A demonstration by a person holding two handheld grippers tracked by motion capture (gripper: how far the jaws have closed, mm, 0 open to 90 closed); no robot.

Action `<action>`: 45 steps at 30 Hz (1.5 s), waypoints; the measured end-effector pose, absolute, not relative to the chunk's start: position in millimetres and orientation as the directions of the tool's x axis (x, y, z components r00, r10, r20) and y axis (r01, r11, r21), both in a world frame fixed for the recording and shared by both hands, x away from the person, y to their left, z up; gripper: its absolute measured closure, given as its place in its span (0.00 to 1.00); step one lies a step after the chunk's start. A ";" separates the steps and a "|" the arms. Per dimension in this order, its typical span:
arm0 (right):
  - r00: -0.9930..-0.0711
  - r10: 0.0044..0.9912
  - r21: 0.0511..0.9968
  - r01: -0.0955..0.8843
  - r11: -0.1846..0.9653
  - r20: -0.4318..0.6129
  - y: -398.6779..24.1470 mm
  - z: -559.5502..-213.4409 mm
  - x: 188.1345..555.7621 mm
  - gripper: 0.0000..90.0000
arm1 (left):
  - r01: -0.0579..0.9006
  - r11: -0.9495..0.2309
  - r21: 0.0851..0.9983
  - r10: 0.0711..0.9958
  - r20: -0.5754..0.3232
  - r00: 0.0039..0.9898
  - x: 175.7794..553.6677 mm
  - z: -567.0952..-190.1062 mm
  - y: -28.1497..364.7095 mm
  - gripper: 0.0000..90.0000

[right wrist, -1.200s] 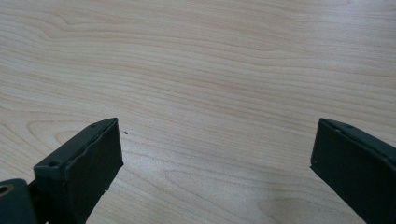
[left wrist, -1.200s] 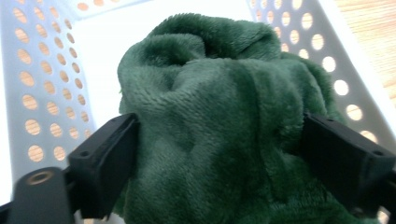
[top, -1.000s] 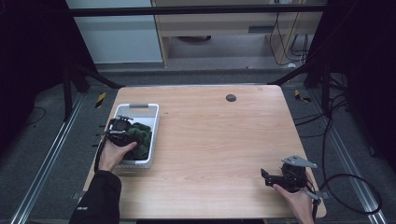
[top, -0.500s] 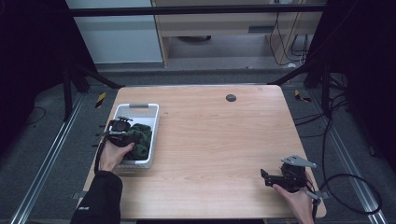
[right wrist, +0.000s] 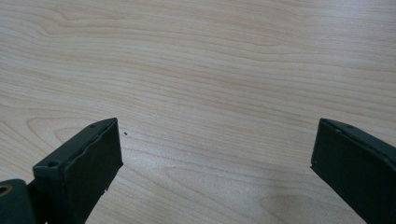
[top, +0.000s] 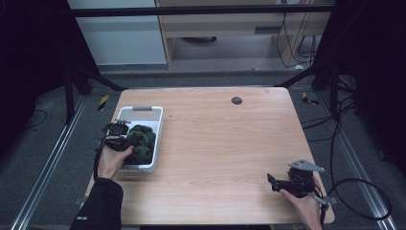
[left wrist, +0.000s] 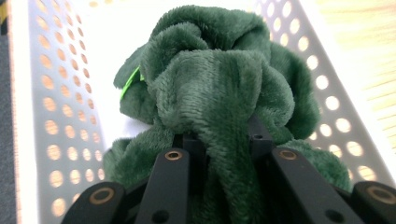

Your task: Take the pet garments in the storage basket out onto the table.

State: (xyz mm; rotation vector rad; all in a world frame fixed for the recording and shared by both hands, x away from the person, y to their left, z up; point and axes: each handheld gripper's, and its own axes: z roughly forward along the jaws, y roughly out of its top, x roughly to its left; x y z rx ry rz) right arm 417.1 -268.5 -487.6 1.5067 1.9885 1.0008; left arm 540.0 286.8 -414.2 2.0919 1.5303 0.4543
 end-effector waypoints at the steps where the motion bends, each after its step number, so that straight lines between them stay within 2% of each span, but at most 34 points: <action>1: -0.304 0.950 0.769 0.623 0.142 0.070 -268.8 -487.5 417.1 0.02 | 0.774 -0.237 0.587 0.950 -0.028 0.312 537.9 -410.5 287.8 0.85; 14: -0.301 0.951 0.768 0.624 0.141 0.069 -268.5 -487.3 417.0 0.02 | 0.702 -0.267 0.660 0.931 -0.011 0.364 517.5 -372.2 290.5 0.85; 45: -0.304 0.950 0.773 0.619 0.142 0.068 -267.7 -485.7 416.2 0.02 | 0.585 -0.352 0.731 0.889 0.066 0.452 479.5 -307.4 280.4 0.85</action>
